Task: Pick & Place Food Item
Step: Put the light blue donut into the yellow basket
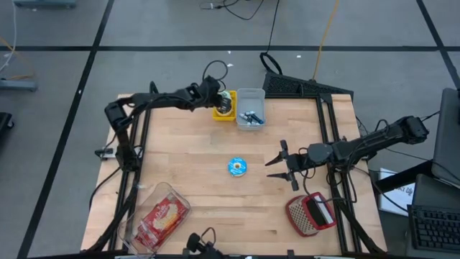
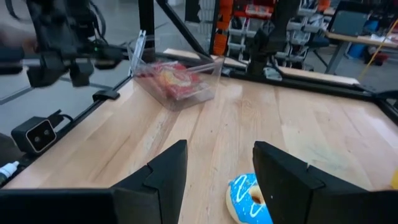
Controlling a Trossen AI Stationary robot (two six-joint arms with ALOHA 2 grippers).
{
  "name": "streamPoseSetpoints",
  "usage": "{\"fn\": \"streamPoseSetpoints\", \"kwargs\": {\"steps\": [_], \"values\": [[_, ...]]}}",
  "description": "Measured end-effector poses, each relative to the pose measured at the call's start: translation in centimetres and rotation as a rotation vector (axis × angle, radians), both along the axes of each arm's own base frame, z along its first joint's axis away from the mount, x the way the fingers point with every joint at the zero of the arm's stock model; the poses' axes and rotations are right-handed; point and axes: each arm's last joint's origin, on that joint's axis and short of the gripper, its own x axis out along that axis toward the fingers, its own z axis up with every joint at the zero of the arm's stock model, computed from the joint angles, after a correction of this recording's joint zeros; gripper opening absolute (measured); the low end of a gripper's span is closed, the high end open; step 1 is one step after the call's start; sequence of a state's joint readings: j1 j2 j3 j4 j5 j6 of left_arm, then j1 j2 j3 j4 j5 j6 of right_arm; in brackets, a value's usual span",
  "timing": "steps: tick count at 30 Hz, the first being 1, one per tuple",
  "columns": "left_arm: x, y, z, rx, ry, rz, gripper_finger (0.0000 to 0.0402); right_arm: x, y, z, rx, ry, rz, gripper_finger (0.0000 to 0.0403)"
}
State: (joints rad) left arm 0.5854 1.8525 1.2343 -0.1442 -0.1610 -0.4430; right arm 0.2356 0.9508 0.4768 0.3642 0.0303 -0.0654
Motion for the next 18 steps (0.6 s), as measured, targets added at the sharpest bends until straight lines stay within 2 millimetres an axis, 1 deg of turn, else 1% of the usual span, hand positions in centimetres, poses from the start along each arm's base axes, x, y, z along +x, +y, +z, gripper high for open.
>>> {"fn": "streamPoseSetpoints", "kwargs": {"steps": [7, 18], "values": [[0.5, 0.2, -2.2, -0.044, 0.043, -0.005, 0.003, -0.2, 0.0, -0.4, 0.008, -0.043, 0.0, 0.0171], [0.6, 0.0, -2.3, -0.062, 0.025, -0.036, 0.0034, -0.2, 0.0, -0.4, 0.01, -0.042, 0.0, 0.0171]]}}
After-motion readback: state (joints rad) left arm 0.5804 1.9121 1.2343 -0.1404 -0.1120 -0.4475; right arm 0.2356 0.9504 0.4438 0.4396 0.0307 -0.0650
